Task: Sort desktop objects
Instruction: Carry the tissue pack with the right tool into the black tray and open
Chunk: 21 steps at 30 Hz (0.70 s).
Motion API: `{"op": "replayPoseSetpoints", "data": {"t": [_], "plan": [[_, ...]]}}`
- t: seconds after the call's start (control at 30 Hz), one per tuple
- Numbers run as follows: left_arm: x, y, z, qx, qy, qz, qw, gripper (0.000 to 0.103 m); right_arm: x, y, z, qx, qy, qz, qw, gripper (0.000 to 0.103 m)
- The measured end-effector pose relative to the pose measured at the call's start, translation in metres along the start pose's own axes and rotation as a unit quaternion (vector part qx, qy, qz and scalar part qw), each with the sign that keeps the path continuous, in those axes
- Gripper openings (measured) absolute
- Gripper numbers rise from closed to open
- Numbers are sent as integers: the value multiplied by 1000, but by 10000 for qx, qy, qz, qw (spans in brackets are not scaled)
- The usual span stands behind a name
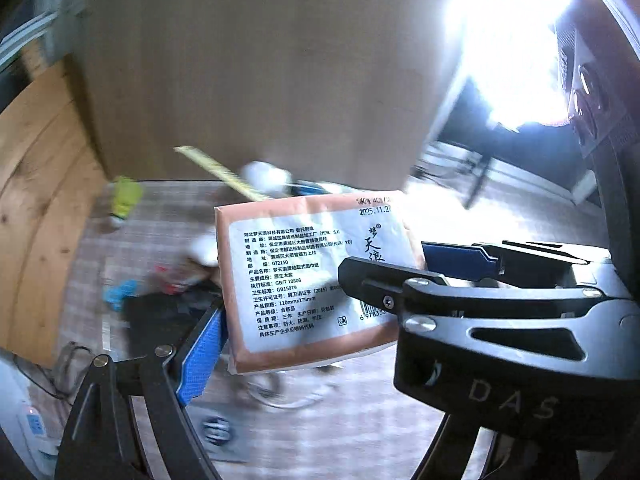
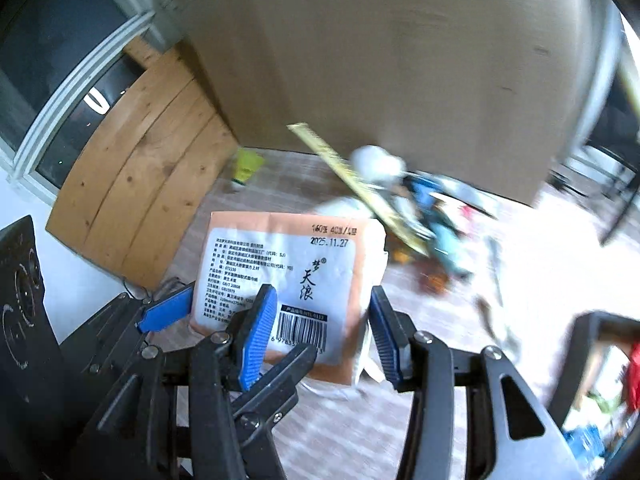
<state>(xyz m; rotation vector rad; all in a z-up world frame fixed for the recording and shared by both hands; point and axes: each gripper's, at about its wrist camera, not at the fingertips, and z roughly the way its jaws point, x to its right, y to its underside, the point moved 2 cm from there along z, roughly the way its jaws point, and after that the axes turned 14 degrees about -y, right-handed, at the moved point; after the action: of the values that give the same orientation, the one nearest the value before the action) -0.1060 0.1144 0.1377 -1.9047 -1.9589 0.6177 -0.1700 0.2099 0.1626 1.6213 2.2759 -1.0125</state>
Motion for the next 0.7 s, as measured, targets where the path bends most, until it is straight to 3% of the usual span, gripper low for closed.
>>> {"op": "replayPoseSetpoints", "data": {"t": [0.37, 0.7], "plan": [[163, 43, -26, -95, 845, 942, 9919, 83, 100, 96, -106, 284, 757, 831, 9933, 46], [320, 87, -57, -92, 1440, 2031, 9685, 83, 194, 195, -207, 651, 1315, 1702, 9744, 46]]}}
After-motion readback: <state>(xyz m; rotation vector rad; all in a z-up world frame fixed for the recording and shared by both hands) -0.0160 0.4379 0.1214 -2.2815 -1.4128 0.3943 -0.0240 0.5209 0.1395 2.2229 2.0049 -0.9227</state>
